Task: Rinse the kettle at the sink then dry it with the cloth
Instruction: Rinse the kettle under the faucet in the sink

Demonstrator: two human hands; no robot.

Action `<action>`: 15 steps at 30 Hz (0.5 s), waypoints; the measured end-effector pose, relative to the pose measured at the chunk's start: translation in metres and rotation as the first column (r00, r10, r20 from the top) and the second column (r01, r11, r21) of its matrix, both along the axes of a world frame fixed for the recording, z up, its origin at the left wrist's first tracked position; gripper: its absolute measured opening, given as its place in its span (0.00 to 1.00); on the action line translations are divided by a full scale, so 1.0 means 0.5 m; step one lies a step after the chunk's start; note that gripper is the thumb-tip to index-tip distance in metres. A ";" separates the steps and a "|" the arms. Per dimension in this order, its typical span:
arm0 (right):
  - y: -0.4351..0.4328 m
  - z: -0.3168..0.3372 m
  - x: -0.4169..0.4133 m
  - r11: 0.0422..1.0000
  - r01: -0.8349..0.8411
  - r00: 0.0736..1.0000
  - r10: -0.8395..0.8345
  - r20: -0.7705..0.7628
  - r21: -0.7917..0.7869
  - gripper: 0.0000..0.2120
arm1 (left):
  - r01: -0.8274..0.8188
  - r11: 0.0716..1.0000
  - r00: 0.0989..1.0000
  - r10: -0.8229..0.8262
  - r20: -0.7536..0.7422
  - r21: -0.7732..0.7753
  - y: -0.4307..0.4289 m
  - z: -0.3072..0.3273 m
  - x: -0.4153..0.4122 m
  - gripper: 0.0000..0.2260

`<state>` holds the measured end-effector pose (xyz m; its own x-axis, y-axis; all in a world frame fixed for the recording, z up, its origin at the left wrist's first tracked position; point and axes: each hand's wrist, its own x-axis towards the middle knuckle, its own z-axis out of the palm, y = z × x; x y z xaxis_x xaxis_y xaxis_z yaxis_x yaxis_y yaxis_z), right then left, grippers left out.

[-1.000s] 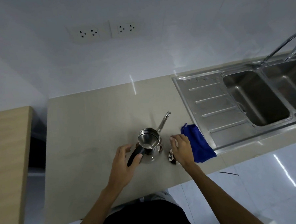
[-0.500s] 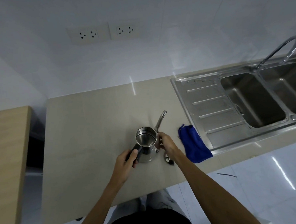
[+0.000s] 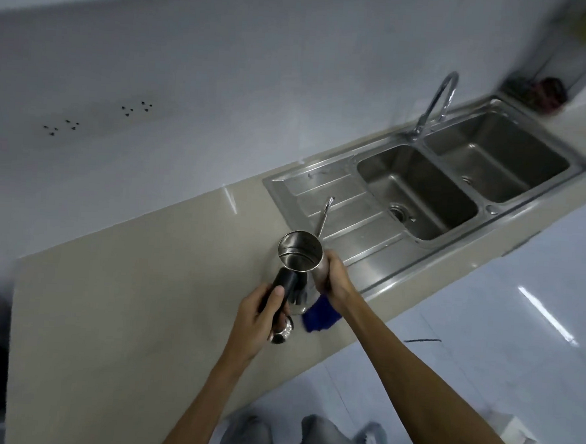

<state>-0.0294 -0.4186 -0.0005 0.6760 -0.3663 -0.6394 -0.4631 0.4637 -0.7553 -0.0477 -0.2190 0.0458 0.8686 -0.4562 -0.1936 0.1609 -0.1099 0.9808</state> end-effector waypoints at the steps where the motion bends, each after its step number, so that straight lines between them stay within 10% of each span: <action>1: -0.041 0.012 -0.020 1.000 0.016 1.000 -0.016 0.008 -0.009 0.15 | 0.019 1.000 1.000 -0.019 -0.003 -0.009 -0.044 0.004 -0.015 0.14; 15: -0.626 0.038 -0.255 0.993 0.078 0.995 -0.072 0.064 -0.092 0.22 | 0.191 0.982 0.980 -0.191 -0.047 -0.009 -0.628 0.033 -0.201 0.16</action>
